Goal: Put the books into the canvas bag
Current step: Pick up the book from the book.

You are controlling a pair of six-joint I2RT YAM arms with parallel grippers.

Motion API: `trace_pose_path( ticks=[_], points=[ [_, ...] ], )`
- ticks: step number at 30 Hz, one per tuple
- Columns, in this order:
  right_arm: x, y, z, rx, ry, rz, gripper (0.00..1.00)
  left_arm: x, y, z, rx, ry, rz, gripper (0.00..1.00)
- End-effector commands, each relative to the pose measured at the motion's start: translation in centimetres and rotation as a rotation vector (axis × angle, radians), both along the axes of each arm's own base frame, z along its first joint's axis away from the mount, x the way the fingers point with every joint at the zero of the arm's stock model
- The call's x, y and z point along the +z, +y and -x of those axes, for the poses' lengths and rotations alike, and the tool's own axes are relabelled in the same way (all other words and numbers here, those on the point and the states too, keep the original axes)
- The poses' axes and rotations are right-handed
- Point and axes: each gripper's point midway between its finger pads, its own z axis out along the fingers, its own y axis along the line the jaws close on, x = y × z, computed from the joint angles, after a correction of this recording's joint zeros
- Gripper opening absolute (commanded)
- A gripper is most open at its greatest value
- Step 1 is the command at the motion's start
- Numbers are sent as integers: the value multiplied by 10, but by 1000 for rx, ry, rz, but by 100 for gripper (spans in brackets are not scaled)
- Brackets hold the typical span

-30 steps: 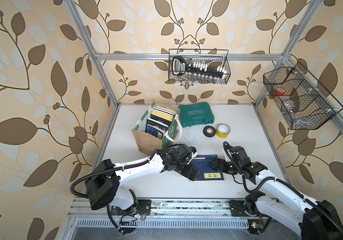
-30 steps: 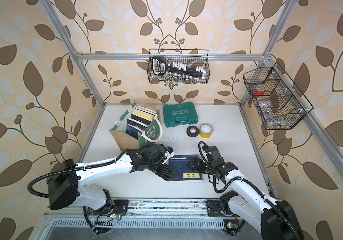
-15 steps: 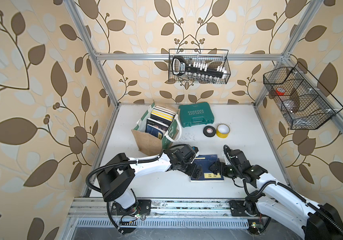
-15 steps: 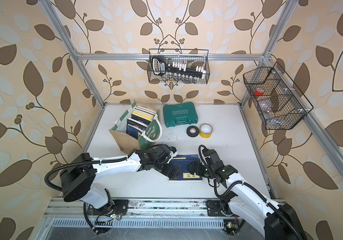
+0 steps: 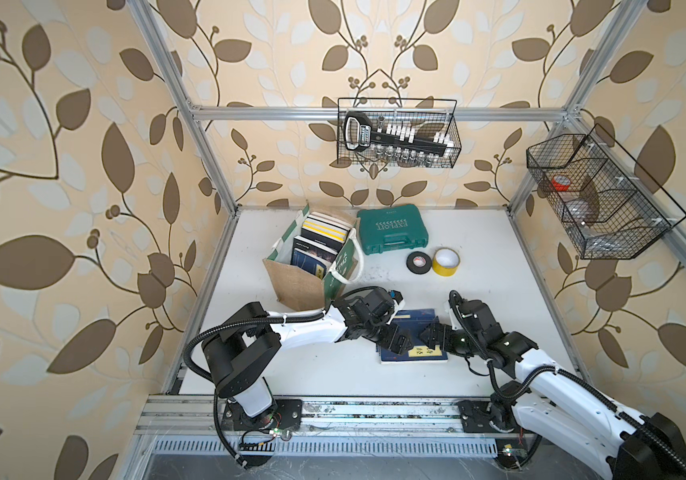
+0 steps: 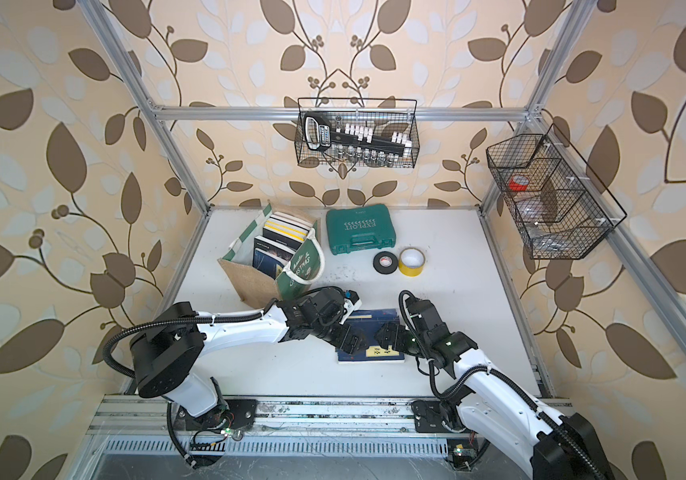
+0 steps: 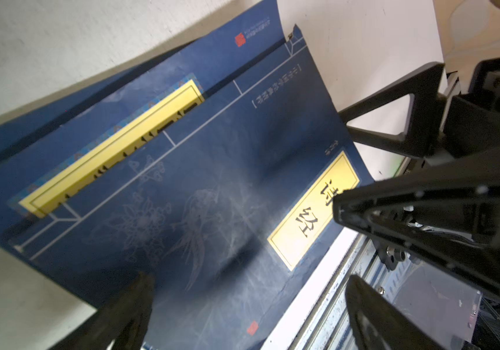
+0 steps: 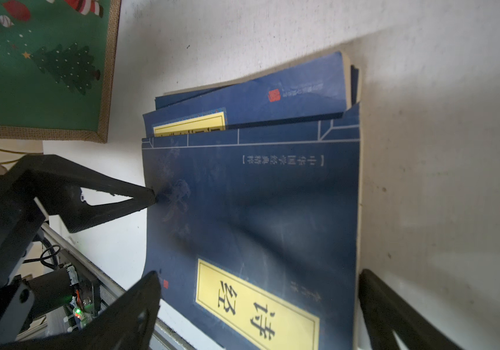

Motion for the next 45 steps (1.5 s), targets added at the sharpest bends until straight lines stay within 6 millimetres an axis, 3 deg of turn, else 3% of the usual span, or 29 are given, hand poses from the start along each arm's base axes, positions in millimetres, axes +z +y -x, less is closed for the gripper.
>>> trace_pose_path(
  ticks=[1, 6, 13, 18, 28, 38, 45],
  points=[
    [-7, -5, 4, -17, 16, 23, 98, -11, 15, 1, 36, -5, -84, 99],
    [-7, -5, 0, -23, 14, 29, 98, -13, 32, -3, 50, -50, -160, 99],
    [-7, -5, -1, -27, 9, 28, 98, -19, 39, -3, 56, -55, -180, 99],
    [-6, -5, -1, -29, 5, 27, 98, -22, 32, -4, 50, -40, -168, 99],
    [-5, -5, -1, -31, 1, 25, 98, 7, 20, -5, 35, -55, -97, 99],
    [2, -9, 0, -43, -14, 32, 98, 0, 1, -6, 1, -12, -67, 99],
    [17, -11, -2, -63, -45, 21, 98, 2, -7, -7, -8, -7, -40, 99]
  ],
)
